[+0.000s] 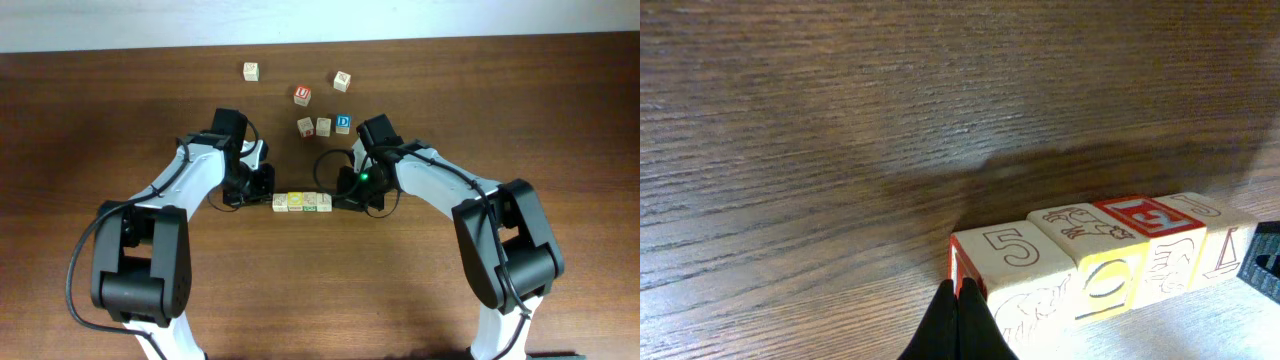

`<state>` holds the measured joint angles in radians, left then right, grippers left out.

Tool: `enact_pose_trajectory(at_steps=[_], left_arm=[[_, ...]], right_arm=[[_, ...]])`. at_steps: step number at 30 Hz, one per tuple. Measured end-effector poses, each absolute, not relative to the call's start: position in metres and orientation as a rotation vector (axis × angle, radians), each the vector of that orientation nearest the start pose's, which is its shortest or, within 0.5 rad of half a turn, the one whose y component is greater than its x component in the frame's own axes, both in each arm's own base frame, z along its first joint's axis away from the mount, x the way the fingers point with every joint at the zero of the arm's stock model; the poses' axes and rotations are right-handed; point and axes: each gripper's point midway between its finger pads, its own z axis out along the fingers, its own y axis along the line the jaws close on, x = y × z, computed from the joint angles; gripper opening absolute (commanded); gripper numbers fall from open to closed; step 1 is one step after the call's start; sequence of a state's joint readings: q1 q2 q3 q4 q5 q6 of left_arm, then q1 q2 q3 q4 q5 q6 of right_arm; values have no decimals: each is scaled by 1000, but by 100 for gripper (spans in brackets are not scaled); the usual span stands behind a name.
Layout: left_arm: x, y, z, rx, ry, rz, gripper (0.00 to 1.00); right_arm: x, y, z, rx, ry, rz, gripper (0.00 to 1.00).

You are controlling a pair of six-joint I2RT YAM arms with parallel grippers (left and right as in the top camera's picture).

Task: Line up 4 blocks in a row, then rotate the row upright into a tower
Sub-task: 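Press the row inward from both ends with left and right grippers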

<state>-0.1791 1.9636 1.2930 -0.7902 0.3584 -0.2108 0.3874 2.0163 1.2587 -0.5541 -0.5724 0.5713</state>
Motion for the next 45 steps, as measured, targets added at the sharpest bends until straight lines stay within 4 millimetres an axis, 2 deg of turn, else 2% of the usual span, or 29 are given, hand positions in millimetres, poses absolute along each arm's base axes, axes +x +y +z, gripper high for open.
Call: enact_pose_trajectory(at_steps=[12, 22, 33, 45], left_arm=[[353, -122, 17, -9, 3078, -543, 0], [354, -122, 17, -6, 3078, -538, 0], [359, -119, 16, -8, 3060, -521, 0], [356, -120, 13, 46, 3071, -414, 0]], right_arm=[[342, 245, 18, 145, 3022, 998, 4], [340, 240, 11, 252, 3054, 910, 4], [343, 250, 17, 83, 3002, 977, 4], [340, 253, 16, -33, 2995, 919, 4]])
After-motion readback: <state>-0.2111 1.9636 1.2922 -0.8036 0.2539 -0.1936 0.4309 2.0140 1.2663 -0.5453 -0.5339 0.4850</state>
